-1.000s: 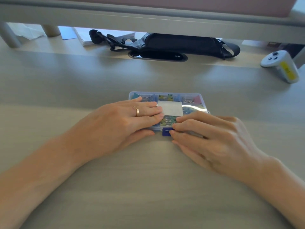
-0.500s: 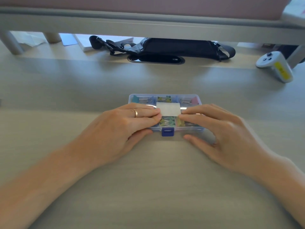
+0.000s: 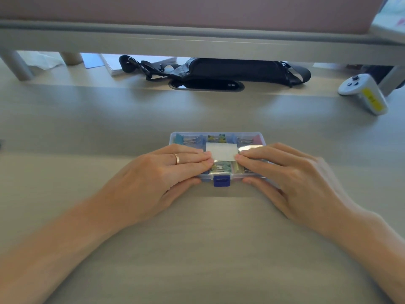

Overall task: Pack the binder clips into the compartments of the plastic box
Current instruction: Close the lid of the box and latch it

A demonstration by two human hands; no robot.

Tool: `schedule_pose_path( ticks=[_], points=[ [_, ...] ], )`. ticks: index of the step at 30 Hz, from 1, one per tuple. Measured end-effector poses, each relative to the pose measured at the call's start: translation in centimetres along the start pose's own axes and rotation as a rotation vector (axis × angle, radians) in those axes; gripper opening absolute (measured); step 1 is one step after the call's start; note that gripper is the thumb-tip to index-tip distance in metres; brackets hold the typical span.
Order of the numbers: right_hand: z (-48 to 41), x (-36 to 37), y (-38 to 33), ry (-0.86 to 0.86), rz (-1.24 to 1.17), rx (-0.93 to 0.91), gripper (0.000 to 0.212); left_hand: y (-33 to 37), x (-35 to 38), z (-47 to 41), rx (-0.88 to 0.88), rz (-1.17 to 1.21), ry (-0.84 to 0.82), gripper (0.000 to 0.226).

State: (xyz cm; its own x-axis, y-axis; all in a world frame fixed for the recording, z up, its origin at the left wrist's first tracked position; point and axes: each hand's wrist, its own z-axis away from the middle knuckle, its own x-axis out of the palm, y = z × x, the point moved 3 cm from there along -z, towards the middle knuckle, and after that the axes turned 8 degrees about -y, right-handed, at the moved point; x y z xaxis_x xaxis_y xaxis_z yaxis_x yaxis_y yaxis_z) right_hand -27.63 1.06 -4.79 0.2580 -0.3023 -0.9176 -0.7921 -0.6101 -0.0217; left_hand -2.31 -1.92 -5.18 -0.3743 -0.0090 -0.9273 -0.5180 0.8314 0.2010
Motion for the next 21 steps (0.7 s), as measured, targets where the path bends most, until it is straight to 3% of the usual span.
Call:
schedule_pose_path(
  ticks=[13, 19, 21],
  points=[
    [0.0, 0.0, 0.3, 0.035, -0.016, -0.061, 0.029, 0.2, -0.8, -0.1, 0.015, 0.002, 0.023, 0.035],
    [-0.5, -0.1, 0.7, 0.016, -0.028, -0.07, 0.041, -0.3, -1.6, -0.5, -0.023, 0.077, 0.001, 0.037],
    [-0.8, -0.1, 0.5, 0.064, 0.025, -0.089, 0.033, -0.4, -1.8, -0.7, -0.03, 0.08, -0.001, 0.037]
  ],
)
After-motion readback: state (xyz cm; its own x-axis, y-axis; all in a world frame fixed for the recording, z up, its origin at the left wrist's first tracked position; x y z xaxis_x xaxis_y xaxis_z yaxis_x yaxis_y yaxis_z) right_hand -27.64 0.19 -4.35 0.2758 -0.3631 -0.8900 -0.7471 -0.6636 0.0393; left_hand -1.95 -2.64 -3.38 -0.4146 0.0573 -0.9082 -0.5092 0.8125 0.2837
